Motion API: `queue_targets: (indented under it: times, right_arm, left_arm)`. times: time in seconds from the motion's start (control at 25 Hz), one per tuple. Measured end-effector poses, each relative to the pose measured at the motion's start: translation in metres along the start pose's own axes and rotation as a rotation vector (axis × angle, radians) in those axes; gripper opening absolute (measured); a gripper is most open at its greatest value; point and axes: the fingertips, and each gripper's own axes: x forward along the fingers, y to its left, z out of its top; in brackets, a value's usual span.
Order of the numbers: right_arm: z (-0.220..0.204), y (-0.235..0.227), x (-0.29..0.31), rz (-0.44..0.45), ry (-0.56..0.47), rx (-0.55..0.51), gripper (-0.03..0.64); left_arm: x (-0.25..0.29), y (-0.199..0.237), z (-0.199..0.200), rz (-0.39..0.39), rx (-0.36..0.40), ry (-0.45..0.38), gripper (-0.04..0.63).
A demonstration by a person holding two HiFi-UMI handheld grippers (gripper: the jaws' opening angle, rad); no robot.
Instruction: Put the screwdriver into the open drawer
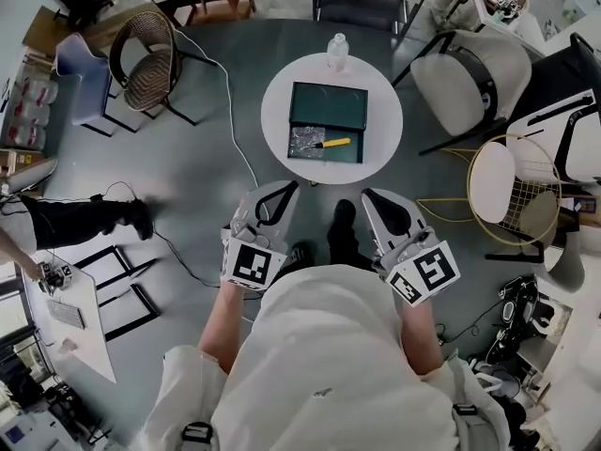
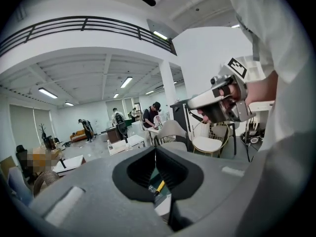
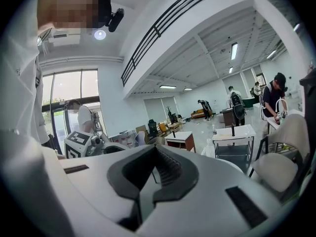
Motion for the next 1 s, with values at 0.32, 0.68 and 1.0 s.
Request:
queue_targets:
  times: [0.32, 0.68, 1.0]
  right_arm:
    - [-0.020, 0.066, -0.008, -0.034, 0.011, -0.014, 0.006]
    - [-0.045, 0.115, -0.051, -0.141, -0.006, -0.012, 0.006]
    - [-0.051, 0.126, -0.078, -0.182, -0.021, 0.007, 0.006]
  left_arm:
    - [-0.076, -0.016, 0.001, -0.026, 0.011, -0.076, 0.014]
    - [-0.137, -0.029, -0.001, -0.057, -0.021, -0.164, 0.012]
    - [-0.165, -0.035, 0.003, -0.020, -0.050, -0.176, 0.012]
